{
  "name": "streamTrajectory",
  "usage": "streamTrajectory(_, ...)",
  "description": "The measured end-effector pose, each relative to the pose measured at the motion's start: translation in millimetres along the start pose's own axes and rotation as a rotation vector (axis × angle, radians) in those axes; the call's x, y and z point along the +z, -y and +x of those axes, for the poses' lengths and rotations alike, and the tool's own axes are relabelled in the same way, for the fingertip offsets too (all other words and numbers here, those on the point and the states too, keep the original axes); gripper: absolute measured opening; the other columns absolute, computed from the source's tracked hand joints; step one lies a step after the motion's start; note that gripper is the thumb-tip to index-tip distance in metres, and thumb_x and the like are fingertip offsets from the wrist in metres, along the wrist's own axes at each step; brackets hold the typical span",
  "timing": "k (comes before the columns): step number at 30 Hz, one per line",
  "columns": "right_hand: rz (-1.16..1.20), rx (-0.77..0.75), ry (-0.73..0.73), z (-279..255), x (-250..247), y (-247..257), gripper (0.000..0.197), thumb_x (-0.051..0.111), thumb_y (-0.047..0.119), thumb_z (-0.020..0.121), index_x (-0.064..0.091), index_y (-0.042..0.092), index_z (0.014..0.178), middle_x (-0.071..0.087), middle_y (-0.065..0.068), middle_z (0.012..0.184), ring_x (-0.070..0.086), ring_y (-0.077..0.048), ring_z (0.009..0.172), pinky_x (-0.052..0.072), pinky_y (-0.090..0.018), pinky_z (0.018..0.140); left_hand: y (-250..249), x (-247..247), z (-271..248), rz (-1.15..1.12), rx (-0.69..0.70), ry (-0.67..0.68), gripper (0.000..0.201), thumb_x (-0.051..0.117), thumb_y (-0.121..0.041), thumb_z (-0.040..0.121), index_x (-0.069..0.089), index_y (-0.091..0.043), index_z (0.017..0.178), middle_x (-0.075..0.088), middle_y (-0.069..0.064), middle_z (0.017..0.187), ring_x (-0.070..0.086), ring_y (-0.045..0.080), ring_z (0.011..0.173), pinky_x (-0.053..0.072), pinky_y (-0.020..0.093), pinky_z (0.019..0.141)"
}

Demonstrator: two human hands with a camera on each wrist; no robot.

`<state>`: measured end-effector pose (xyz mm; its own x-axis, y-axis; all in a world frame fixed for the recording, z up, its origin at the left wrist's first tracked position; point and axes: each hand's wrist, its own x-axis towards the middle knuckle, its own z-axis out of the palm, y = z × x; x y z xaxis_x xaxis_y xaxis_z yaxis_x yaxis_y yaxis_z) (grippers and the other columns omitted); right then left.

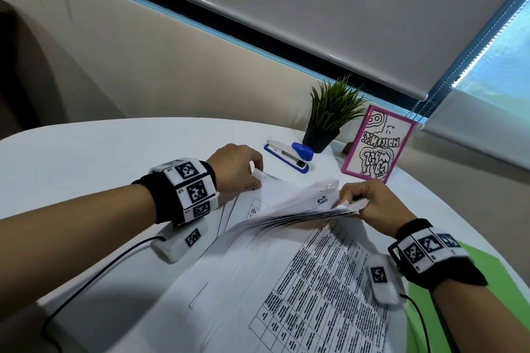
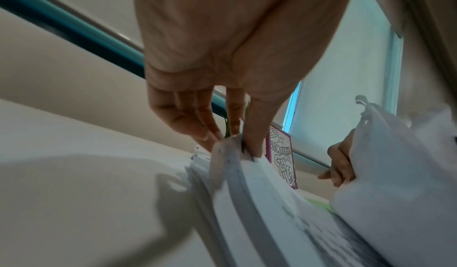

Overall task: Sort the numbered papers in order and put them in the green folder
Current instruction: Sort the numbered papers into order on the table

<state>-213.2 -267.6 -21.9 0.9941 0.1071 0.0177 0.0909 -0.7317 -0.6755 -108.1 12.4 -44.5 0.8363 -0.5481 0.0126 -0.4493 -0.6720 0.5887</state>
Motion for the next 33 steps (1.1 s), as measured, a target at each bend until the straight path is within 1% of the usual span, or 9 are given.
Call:
streamTrajectory(4, -0.034, 0.039, 0.056, 6, -5, 7, 0.025, 0.074, -0.015, 0.073, 0.068, 0.007, 0.062, 0.064, 0.013, 0.055, 0.053, 0.006, 0.053, 0.039, -0.005, 0.055, -3, -1, 3, 0.035, 0.06, -0.056, 0.011, 0.07, -0.024, 0.082, 0.062, -0.024, 0.089, 0.069, -0.006, 0.083, 0.054, 0.008, 0.073, 0.035, 0.025, 0.06)
streamTrajectory(12, -0.075, 0.033, 0.044, 13, 1, 4, 0.032, 0.077, -0.012, 0.071, 0.068, 0.016, 0.059, 0.064, 0.016, 0.055, 0.056, 0.005, 0.054, 0.04, -0.007, 0.057, -20, -5, -6, -0.203, 0.237, -0.022, 0.026, 0.064, -0.046, 0.088, 0.073, -0.023, 0.092, 0.068, -0.007, 0.096, 0.062, 0.01, 0.088, 0.05, 0.028, 0.082)
streamTrajectory(16, -0.068, 0.016, 0.031, 10, 3, 1, 0.038, 0.077, -0.011, 0.072, 0.065, 0.021, 0.057, 0.064, 0.017, 0.057, 0.055, 0.005, 0.055, 0.038, -0.005, 0.056, -29, 0, -5, -0.198, 0.292, 0.166, 0.025, 0.064, -0.039, 0.09, 0.071, -0.019, 0.076, 0.071, -0.006, 0.077, 0.058, 0.007, 0.069, 0.046, 0.021, 0.069)
streamTrajectory(19, -0.055, -0.014, 0.001, 5, 4, 0, 0.036, 0.079, -0.01, 0.072, 0.066, 0.022, 0.058, 0.071, 0.01, 0.072, 0.06, 0.003, 0.063, 0.041, -0.007, 0.063, -31, 9, -1, -0.033, 0.276, 0.11, 0.025, 0.07, -0.025, 0.081, 0.056, -0.009, 0.068, 0.058, 0.001, 0.066, 0.048, 0.014, 0.061, 0.041, 0.029, 0.061)
streamTrajectory(22, -0.086, -0.052, -0.039, 1, 5, -2, 0.038, 0.079, -0.008, 0.071, 0.065, 0.025, 0.057, 0.073, -0.002, 0.091, 0.063, 0.005, 0.077, 0.044, -0.011, 0.07, -34, 16, -3, 0.068, 0.174, 0.134, 0.042, 0.082, -0.047, 0.068, 0.048, -0.022, 0.068, 0.053, -0.01, 0.069, 0.047, 0.007, 0.062, 0.034, 0.026, 0.054)
streamTrajectory(24, -0.095, -0.054, -0.044, -1, 5, -2, 0.037, 0.079, -0.007, 0.071, 0.065, 0.024, 0.058, 0.072, 0.003, 0.089, 0.062, 0.007, 0.076, 0.043, -0.01, 0.069, -35, 17, -4, 0.051, 0.135, 0.185, 0.045, 0.082, -0.053, 0.066, 0.049, -0.023, 0.073, 0.053, -0.01, 0.072, 0.047, 0.007, 0.064, 0.033, 0.025, 0.054)
streamTrajectory(27, -0.066, -0.052, -0.055, -3, 7, -3, 0.028, 0.076, -0.005, 0.077, 0.063, 0.018, 0.069, 0.066, 0.015, 0.066, 0.056, 0.004, 0.061, 0.041, -0.01, 0.06, -30, 13, -7, -0.06, 0.162, 0.269, 0.023, 0.072, -0.029, 0.083, 0.056, -0.015, 0.075, 0.056, -0.004, 0.066, 0.049, 0.014, 0.059, 0.038, 0.026, 0.054)
streamTrajectory(30, 0.043, -0.009, -0.123, -2, 6, -4, 0.04, 0.078, 0.0, 0.077, 0.059, 0.024, 0.102, 0.073, 0.005, 0.09, 0.069, -0.008, 0.085, 0.052, -0.02, 0.078, -26, 9, -13, -0.242, 0.115, 0.361, 0.012, 0.051, -0.004, 0.089, 0.061, -0.002, 0.084, 0.054, 0.002, 0.062, 0.048, 0.016, 0.053, 0.042, 0.024, 0.05)
streamTrajectory(33, 0.001, 0.006, -0.081, 2, 7, -3, 0.044, 0.077, 0.002, 0.078, 0.064, 0.029, 0.111, 0.073, 0.004, 0.1, 0.069, -0.012, 0.095, 0.052, -0.027, 0.088, -22, 6, -17, -0.287, 0.089, 0.427, 0.017, 0.048, -0.009, 0.094, 0.059, 0.0, 0.084, 0.055, 0.006, 0.07, 0.05, 0.021, 0.062, 0.045, 0.028, 0.057)
